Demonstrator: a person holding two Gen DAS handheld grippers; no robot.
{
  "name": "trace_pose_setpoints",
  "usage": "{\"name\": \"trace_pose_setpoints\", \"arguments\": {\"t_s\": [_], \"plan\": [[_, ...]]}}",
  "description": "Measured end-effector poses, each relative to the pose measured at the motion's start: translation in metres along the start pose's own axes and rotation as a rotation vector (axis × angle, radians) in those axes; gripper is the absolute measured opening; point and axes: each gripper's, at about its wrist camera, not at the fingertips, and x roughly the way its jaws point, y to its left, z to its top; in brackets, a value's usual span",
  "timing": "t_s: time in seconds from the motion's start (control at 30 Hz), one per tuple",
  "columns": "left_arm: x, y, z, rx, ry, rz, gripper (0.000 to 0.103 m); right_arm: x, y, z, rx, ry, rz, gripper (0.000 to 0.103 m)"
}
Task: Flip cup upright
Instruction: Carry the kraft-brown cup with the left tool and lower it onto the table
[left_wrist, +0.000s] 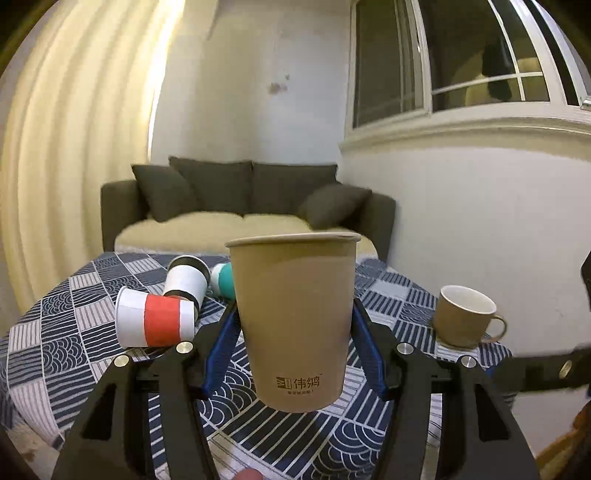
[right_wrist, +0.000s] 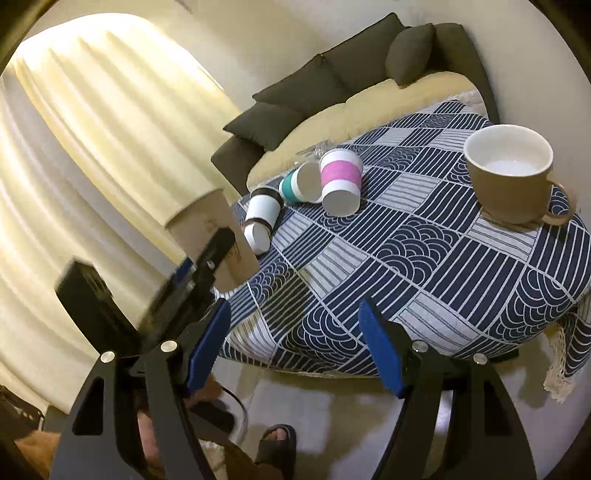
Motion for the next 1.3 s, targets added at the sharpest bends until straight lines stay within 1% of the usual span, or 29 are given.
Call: {"name": "trace_pose_setpoints", "arguments": {"t_s": [0.1,0.2,0.27,0.37,0.43,0.57,0.67,0.8,1.0,1.3], "plan": [[0.001,-0.001,-0.014,0.009,-0.039,0.065,0.057,-0.004,-0.004,0.003,0.010,-0.021,0.004,0.071],[0.002,-0.002,-0.028,0.012,-0.050,0.128,0.057,-0.007,-0.006,0.005,0.019,-0.038,0.030,0.071],[0.004,-0.003,-0.036,0.017,-0.062,0.156,0.057,-0.006,-0.006,0.006,0.020,-0.041,0.034,0.071],[0.011,-0.001,-0.044,0.007,-0.059,0.178,0.057,-0.003,-0.003,0.006,0.009,-0.036,0.031,0.071],[0.014,0.000,-0.048,0.013,-0.077,0.205,0.057,0.000,-0.002,0.006,0.002,-0.029,0.026,0.071],[0.017,-0.001,-0.055,0.052,-0.110,0.226,0.059,0.005,-0.003,0.005,0.004,-0.018,0.011,0.071],[0.024,0.002,-0.061,0.043,-0.095,0.224,0.059,0.010,-0.002,0.005,0.000,-0.008,0.000,0.071],[0.024,0.003,-0.068,0.051,-0.097,0.231,0.059,0.015,0.001,0.004,-0.007,0.006,-0.013,0.071],[0.026,0.003,-0.074,0.053,-0.087,0.221,0.059,0.022,0.003,0.004,-0.013,0.019,-0.025,0.071],[0.026,0.002,-0.076,0.061,-0.095,0.212,0.060,0.025,0.002,0.004,-0.015,0.022,-0.031,0.071]]}}
